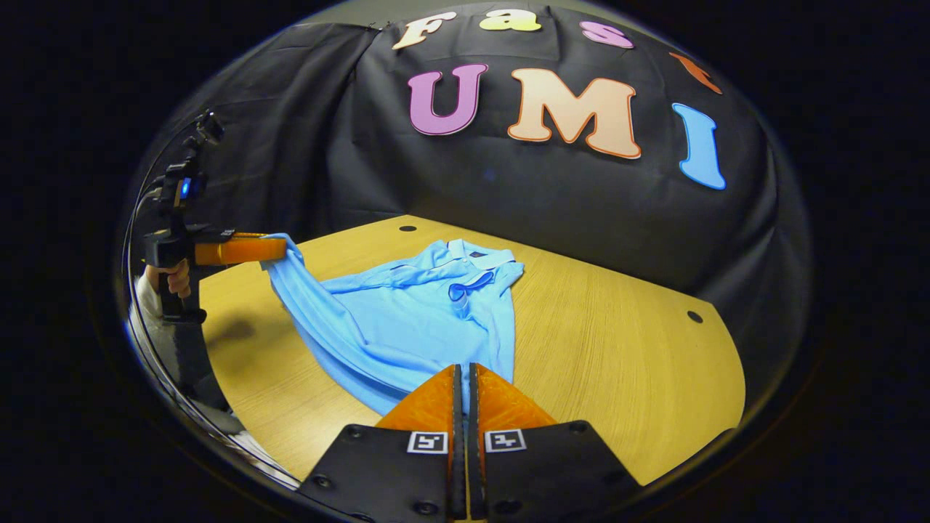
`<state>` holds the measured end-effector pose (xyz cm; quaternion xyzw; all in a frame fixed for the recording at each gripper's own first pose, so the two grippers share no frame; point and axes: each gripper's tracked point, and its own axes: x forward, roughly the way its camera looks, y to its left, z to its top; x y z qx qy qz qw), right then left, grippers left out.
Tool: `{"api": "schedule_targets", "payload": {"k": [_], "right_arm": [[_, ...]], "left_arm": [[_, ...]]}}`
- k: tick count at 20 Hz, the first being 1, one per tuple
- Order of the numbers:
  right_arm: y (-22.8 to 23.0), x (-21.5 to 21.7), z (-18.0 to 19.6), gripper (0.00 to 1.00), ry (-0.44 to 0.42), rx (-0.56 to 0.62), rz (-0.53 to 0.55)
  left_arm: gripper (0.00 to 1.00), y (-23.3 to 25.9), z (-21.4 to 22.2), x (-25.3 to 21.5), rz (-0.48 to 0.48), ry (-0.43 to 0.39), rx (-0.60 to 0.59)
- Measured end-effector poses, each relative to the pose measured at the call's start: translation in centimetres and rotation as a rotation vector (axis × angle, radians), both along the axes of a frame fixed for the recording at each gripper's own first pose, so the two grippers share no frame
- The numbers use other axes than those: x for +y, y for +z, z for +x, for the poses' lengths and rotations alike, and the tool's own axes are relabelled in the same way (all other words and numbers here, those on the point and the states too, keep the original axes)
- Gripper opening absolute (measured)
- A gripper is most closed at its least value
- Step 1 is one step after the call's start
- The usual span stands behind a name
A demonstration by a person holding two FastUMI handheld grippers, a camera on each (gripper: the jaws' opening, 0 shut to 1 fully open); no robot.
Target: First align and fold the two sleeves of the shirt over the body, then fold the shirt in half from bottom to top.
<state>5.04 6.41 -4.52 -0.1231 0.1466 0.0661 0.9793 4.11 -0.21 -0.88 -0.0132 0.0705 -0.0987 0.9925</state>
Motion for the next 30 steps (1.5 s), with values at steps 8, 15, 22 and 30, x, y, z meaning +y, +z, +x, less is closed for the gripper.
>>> {"api": "schedule_targets", "payload": {"k": [8,15,22,30], "right_arm": [[4.8,-3.3,10.1,0.04,-0.116,-0.016,-0.079],[6.8,-5.2,19.4,0.03,-0.201,-0.009,-0.073],[1.5,-7.5,27.0,0.04,-0.266,0.093,0.001],[-0.2,-8.3,29.4,0.04,-0.266,0.103,0.11]], "left_arm": [[0.0,2.4,10.3,1.3,0.004,0.058,0.044],[0.0,3.1,19.9,3.9,0.037,0.164,0.061],[0.0,-1.5,27.8,5.5,0.074,0.209,0.14],[0.05,-4.2,29.3,7.4,0.157,0.284,0.184]]}}
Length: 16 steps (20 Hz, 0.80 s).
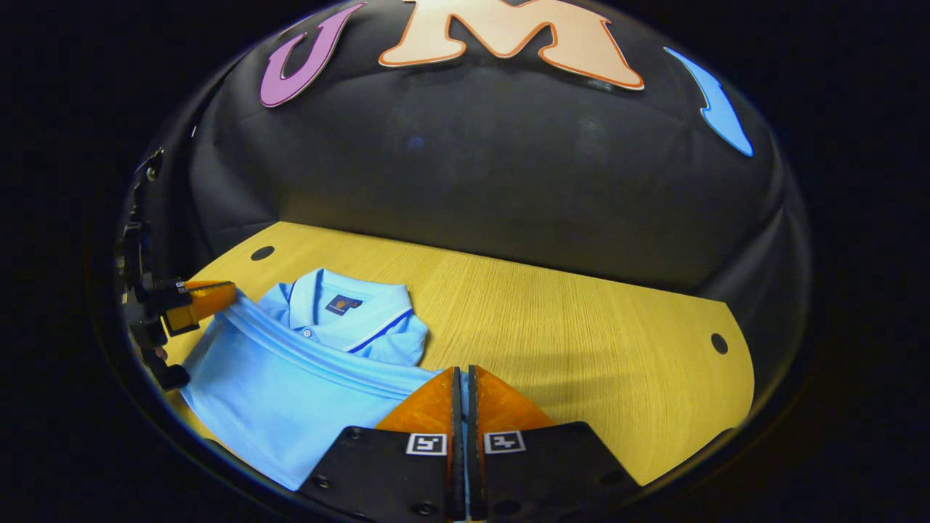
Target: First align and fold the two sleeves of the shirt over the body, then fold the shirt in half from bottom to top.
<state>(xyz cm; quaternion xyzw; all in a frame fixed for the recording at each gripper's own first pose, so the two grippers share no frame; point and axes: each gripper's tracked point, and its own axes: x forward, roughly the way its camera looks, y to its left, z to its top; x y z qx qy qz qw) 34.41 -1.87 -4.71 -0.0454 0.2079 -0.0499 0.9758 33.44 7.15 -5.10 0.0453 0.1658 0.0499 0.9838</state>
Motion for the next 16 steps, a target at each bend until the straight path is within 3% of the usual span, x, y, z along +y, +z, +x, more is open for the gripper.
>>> {"api": "schedule_targets", "payload": {"k": [2,3,5,10,16], "right_arm": [[0.0,0.8,-0.3,0.27,0.033,-0.012,0.043],[0.1,1.2,-0.6,0.51,0.048,-0.023,0.067],[0.8,1.6,-1.6,1.0,0.076,-0.052,0.101],[3.6,1.4,-5.8,0.98,0.111,-0.163,0.072],[5.2,3.5,-13.5,0.98,0.182,-0.257,0.08]], "left_arm": [[0.28,0.6,-0.6,0.5,0.005,0.026,-0.01],[0.54,1.0,-1.3,0.5,-0.001,0.027,-0.021],[0.83,1.9,-2.5,0.8,0.01,0.039,-0.042],[0.9,4.8,-6.6,-0.6,0.06,0.014,-0.139],[0.93,7.8,-13.3,-4.5,-0.025,-0.061,-0.244]]}}
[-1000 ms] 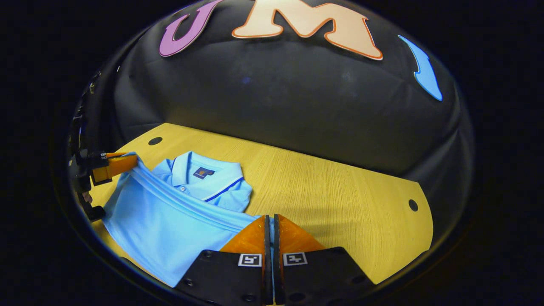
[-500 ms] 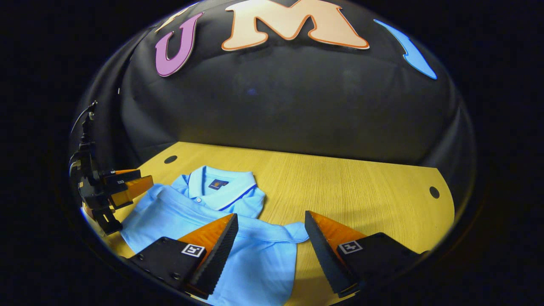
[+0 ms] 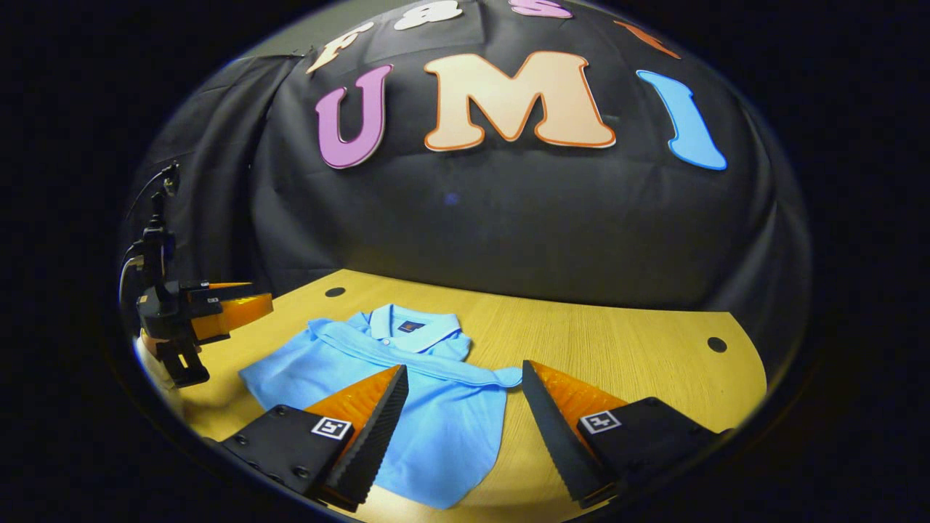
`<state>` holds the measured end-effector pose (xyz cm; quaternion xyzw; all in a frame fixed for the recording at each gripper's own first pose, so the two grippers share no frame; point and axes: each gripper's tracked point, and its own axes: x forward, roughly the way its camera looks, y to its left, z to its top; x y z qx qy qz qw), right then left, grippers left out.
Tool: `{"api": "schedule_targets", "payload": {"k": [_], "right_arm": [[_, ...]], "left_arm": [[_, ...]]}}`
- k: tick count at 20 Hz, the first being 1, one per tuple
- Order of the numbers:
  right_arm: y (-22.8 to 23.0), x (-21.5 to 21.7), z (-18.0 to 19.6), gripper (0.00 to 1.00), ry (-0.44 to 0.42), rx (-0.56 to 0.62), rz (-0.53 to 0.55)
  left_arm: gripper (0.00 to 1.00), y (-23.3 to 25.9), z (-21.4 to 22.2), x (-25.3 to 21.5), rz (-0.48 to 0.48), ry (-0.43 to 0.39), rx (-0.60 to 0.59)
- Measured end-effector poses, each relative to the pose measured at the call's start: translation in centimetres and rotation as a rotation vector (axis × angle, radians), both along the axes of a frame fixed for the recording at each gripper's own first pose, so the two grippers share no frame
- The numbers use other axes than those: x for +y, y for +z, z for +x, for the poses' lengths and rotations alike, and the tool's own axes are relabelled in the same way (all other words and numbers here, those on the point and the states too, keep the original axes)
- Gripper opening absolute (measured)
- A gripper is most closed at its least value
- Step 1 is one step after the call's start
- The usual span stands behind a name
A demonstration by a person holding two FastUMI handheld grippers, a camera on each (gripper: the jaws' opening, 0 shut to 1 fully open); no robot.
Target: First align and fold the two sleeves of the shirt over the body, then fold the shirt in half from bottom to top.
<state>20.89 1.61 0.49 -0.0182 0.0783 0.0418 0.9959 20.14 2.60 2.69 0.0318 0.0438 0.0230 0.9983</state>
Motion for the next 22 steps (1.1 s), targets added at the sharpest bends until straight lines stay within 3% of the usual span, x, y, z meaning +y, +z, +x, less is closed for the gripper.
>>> {"api": "schedule_targets", "payload": {"k": [4,9,22], "right_arm": [[0.6,1.3,-4.9,0.98,0.039,-0.059,0.031],[-0.2,0.4,-8.8,0.98,0.019,-0.117,0.035],[-0.7,-0.8,-11.2,0.98,0.044,-0.145,0.08]], "left_arm": [[0.93,0.3,-4.1,-2.8,-0.002,-0.063,-0.049],[0.94,-1.7,-7.6,-4.0,0.027,-0.063,-0.058],[0.94,-3.7,-9.4,-4.3,0.015,-0.036,-0.04]]}}
